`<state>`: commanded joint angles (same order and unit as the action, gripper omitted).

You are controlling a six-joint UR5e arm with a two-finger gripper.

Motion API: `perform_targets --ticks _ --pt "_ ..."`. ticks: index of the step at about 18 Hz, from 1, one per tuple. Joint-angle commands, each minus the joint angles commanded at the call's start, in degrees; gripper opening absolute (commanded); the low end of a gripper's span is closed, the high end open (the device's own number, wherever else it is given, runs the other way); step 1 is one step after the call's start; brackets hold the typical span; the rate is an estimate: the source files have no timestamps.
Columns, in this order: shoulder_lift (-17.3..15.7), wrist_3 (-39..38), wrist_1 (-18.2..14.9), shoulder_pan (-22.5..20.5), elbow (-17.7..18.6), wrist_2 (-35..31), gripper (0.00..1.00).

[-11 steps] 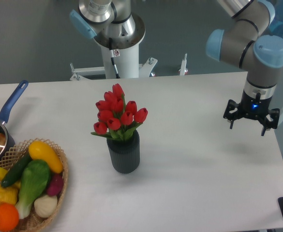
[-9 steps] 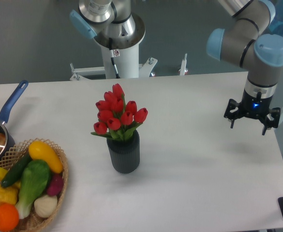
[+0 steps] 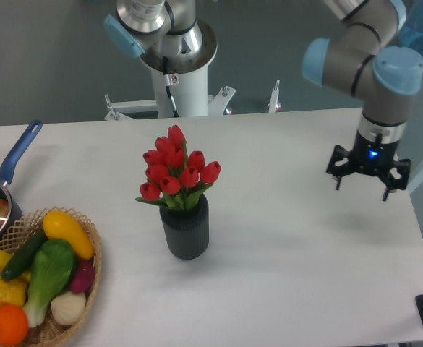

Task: Pick up the flowers from the vase
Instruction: 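Move the open gripper toward the red tulips in the black vase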

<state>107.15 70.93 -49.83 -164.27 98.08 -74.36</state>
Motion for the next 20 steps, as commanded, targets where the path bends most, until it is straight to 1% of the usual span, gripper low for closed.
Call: perform_targets --ticks 2,3,7,9,11,12,13,14,15,17,20 --pt "-1.50 0.44 -0.09 1.40 0.97 -0.09 1.00" --pt "-1.68 0.53 -0.09 2.54 2.02 -0.09 1.00" --pt "-5.80 0.35 -0.09 5.35 6.85 0.00 1.00" --pt "-6.34 0.35 0.00 6.94 7.48 1.31 1.00" --pt "-7.48 0.27 -0.09 7.47 8.09 3.86 1.00" --pt "-8.27 -0.08 -0.09 8.60 8.96 5.87 1.00" --pt "-9.49 0.61 -0.26 8.44 10.45 7.37 1.00" --pt "-10.46 2.53 -0.26 8.18 11.86 9.91 1.00" --pt "-11.17 4.81 -0.35 8.09 12.39 12.37 1.00" --pt "-11.79 7.99 -0.61 7.83 13.27 16.59 1.00" --pt "-12.23 9.14 -0.62 7.21 13.63 22.04 1.00"
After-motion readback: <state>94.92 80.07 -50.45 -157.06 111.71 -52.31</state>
